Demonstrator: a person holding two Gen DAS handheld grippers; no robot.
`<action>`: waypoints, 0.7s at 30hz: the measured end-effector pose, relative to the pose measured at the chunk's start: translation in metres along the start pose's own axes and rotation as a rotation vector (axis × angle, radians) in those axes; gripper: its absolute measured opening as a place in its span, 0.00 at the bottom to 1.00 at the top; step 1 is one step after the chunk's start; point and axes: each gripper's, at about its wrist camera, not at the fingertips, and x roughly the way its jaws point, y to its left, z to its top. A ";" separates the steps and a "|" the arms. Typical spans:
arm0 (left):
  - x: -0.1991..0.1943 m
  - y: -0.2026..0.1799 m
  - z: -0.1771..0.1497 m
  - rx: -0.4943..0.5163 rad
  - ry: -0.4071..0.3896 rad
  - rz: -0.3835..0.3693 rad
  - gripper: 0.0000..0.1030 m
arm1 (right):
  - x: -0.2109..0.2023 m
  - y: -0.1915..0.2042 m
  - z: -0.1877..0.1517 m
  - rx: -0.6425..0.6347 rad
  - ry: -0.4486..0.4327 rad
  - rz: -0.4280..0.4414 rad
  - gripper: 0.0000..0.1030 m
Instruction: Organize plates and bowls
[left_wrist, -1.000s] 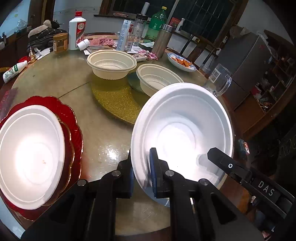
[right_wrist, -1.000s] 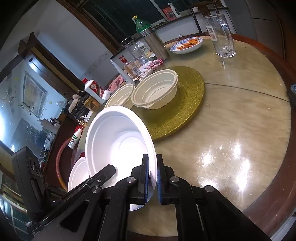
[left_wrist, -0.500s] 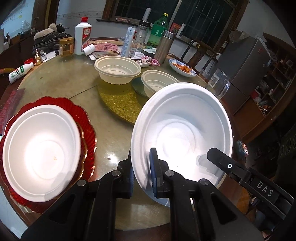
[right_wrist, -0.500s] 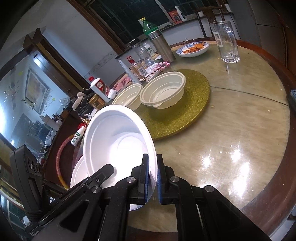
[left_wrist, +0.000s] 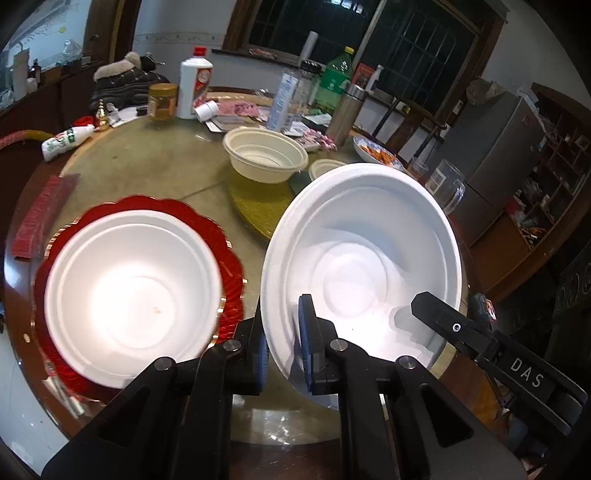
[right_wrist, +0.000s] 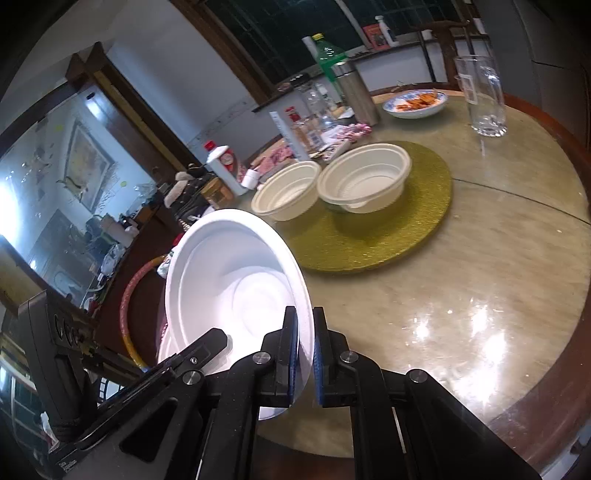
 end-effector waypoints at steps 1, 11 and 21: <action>-0.003 0.003 0.000 -0.002 -0.008 0.004 0.12 | 0.001 0.004 -0.001 -0.006 0.000 0.005 0.07; -0.024 0.033 0.004 -0.036 -0.054 0.041 0.12 | 0.013 0.041 -0.003 -0.071 0.018 0.046 0.07; -0.034 0.065 0.005 -0.076 -0.074 0.087 0.12 | 0.033 0.074 -0.011 -0.116 0.062 0.080 0.07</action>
